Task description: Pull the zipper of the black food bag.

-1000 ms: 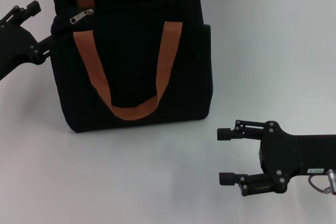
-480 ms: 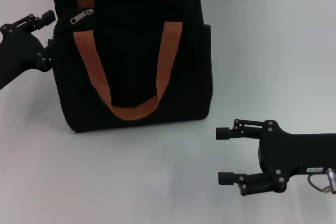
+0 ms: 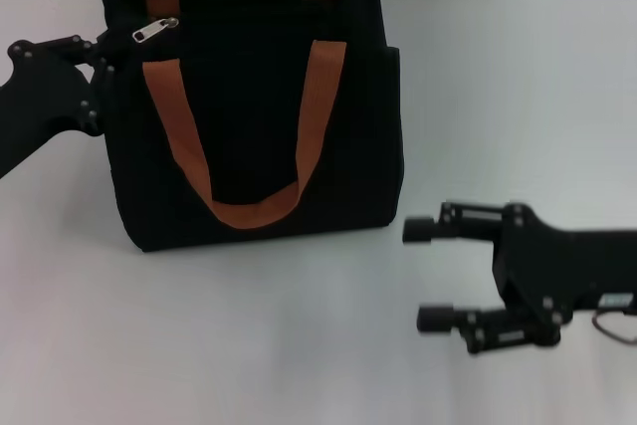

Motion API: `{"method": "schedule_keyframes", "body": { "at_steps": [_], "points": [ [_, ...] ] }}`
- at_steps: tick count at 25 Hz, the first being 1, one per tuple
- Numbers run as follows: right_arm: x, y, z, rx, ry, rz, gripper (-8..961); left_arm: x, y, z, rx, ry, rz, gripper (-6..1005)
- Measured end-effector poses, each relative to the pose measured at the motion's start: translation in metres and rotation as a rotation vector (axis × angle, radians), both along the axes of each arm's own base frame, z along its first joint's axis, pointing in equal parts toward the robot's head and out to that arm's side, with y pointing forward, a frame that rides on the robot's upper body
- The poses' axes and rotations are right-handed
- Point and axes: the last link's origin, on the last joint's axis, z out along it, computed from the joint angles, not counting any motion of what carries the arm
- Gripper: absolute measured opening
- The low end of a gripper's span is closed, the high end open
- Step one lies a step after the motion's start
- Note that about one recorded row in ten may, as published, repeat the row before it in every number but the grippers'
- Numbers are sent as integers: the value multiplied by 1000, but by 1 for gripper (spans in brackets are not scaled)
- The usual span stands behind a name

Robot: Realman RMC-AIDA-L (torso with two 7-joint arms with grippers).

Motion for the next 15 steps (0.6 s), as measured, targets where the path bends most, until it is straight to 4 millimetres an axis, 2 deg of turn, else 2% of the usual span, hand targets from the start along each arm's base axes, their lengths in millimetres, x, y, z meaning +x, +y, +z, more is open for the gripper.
{"method": "schedule_keyframes", "body": {
  "at_steps": [2,5,8,10,11,13,15],
  "points": [
    [-4,4,2,-10,15,-13,810,1,-2,0,2,-4,-13,160],
    [-26,22,9,-94,83,-100,810,4,-4,1,13,-24,-28,92],
    [-37,32,13,-137,113,-134,810,5,-5,2,24,-30,-36,23],
    [-55,48,17,-195,139,-185,810,6,-7,2,47,-42,-51,23],
    [-55,48,17,-195,139,-185,810,6,-7,2,47,-42,-51,23],
    [-66,60,17,-224,136,-227,809,7,-8,2,55,-49,-58,23],
    [-81,79,14,-256,108,-295,809,8,-8,2,55,-51,-64,23]
  ]
}}
